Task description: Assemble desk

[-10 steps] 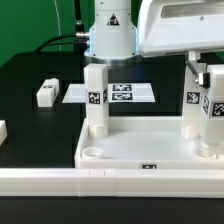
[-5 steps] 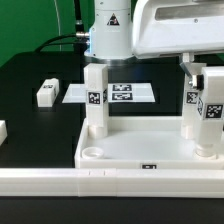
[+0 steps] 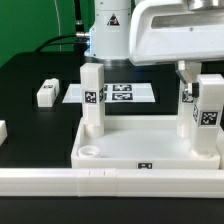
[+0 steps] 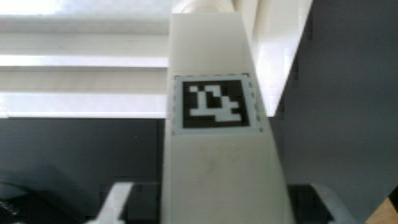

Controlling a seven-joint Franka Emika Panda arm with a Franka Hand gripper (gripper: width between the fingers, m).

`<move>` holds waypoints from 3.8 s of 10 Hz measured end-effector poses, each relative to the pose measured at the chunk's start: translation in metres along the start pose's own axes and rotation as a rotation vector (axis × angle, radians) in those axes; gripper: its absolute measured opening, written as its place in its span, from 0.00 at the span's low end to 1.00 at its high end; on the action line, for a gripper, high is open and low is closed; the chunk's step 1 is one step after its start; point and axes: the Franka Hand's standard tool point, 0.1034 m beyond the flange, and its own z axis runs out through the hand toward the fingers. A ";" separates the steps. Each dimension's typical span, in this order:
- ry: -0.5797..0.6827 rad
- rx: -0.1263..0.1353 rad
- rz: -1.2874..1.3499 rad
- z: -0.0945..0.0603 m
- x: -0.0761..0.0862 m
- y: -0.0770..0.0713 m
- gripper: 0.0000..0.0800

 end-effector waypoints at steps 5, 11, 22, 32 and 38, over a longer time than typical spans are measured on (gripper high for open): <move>0.021 -0.006 -0.002 0.003 -0.001 0.001 0.36; 0.022 -0.008 0.003 0.001 0.001 0.005 0.81; -0.410 0.027 0.031 -0.005 -0.005 0.007 0.81; -0.430 0.027 0.061 -0.004 -0.002 0.001 0.36; -0.431 -0.037 0.360 -0.003 -0.002 0.001 0.36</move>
Offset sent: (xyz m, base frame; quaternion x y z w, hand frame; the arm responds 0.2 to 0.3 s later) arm 0.0000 0.0000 0.0000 0.0000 0.0000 0.0000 1.0000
